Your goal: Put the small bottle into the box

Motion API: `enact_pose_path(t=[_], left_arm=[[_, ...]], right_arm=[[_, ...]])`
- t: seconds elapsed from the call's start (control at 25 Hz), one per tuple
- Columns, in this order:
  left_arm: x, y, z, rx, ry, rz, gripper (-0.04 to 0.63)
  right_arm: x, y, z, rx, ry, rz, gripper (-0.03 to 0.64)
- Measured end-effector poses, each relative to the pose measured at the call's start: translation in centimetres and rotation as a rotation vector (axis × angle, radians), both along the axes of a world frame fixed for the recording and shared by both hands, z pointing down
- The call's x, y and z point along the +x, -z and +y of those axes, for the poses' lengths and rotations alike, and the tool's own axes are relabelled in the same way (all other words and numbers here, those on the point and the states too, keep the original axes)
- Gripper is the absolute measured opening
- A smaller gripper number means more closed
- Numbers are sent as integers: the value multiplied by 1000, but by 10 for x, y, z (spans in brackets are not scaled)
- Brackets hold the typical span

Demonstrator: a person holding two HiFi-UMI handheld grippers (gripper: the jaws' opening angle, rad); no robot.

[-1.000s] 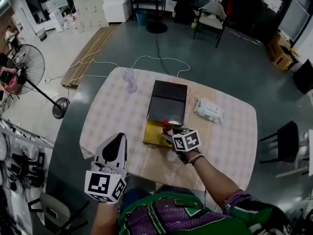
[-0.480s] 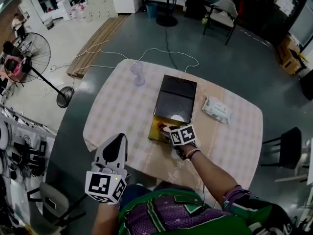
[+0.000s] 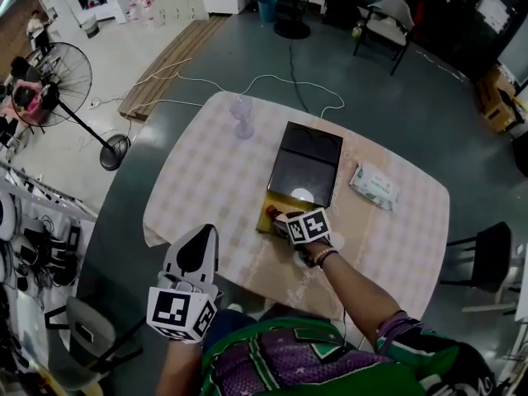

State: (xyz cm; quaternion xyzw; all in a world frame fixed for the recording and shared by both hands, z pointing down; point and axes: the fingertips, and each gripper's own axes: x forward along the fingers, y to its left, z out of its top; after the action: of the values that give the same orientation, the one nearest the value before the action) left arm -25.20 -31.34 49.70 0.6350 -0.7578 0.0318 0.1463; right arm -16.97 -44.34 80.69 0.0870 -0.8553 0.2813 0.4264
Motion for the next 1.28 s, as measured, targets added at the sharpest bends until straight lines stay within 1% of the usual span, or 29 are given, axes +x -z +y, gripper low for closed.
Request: enact_pose_path(t=[0.4,0.56,0.76,1.04,1.28], left_arm=[[-7,1,4,-11,4,-1,25],[-8,2,8,-11,-4,-2,25],[-9,3,15,-8,-22,-1,25],[-11,10,31,10,-63,-9,25],[-14,28,42,31,-107,-21,25]], right_arm=[[-8,-8,7,-28,28,19,215],[-8,-7,7,-7,21,18,219],[-4,-1,-2,41,-45,-17,221],[16,17,-8,95,-147,-39,219],[31,51,-17,172,-225,-63,209]])
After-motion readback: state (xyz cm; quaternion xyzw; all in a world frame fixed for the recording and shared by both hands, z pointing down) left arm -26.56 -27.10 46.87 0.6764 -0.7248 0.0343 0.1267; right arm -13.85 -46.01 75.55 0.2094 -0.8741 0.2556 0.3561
